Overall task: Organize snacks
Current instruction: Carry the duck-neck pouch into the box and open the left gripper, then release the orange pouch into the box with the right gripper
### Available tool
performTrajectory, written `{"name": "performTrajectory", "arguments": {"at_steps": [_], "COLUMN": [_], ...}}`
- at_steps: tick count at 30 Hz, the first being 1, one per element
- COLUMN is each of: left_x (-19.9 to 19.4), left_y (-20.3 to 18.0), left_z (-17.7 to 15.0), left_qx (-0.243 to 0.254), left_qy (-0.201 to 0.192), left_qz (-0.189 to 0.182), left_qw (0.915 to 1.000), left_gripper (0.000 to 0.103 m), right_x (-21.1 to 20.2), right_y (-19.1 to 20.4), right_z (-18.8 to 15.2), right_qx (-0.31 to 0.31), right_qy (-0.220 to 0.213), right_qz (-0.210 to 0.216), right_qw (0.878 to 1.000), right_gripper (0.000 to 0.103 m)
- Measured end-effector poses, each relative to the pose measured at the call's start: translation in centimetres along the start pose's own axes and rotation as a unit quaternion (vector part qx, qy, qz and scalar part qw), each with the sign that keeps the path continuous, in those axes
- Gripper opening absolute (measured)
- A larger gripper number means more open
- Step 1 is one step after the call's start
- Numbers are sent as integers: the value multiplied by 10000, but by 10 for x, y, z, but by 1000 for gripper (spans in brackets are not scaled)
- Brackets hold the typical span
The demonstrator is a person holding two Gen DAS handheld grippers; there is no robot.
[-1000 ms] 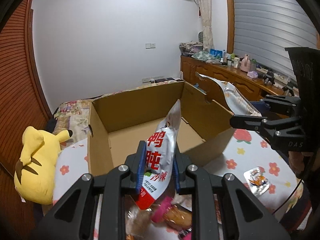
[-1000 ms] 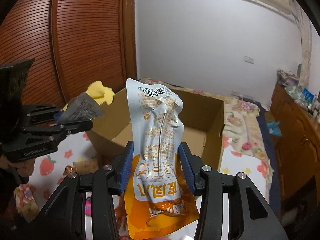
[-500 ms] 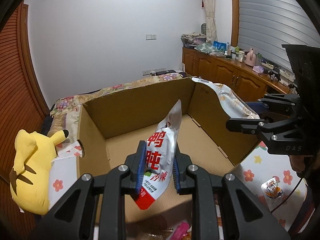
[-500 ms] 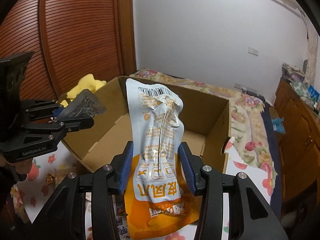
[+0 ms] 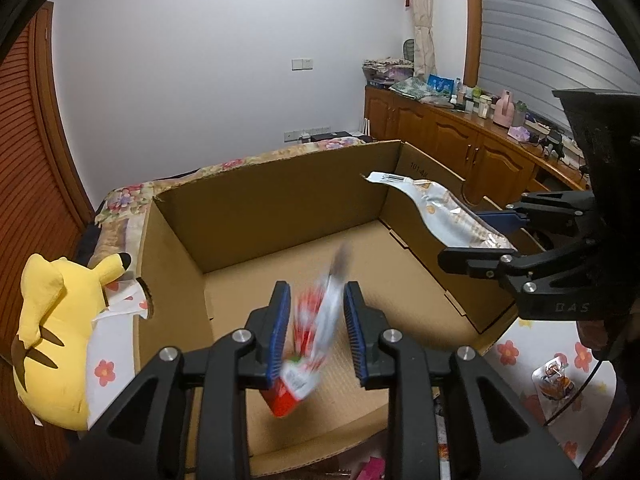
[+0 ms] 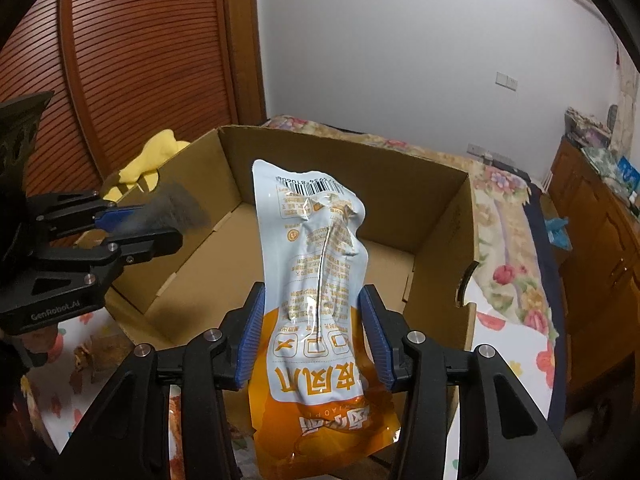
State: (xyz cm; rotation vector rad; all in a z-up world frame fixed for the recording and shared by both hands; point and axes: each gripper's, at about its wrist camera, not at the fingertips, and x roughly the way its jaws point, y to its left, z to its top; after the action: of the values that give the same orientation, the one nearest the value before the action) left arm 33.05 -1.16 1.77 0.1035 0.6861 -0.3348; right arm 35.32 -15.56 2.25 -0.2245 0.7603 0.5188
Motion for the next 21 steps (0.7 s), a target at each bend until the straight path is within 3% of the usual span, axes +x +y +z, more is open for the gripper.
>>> {"name": "performTrajectory", "arguments": {"at_steps": [13, 17, 21], "left_x": [-13, -23, -40], "left_y": [1, -1, -1], "left_z": [-2, -6, -15], "left_qx": [22, 47, 41], "left_qy": [-118, -148, -175], "left_qz": [-8, -22, -11], "left_qw": [9999, 9999, 9998], "left_gripper": [29, 34, 36], "right_x": [9, 8, 3], "right_y": [3, 3, 3], "right_z": [6, 6, 6], "right_qx": [-32, 31, 95], "right_qy": [169, 137, 116], "right_qz": [16, -71, -85], "right_qw": [9999, 9999, 9999], "right_gripper": [52, 59, 59]}}
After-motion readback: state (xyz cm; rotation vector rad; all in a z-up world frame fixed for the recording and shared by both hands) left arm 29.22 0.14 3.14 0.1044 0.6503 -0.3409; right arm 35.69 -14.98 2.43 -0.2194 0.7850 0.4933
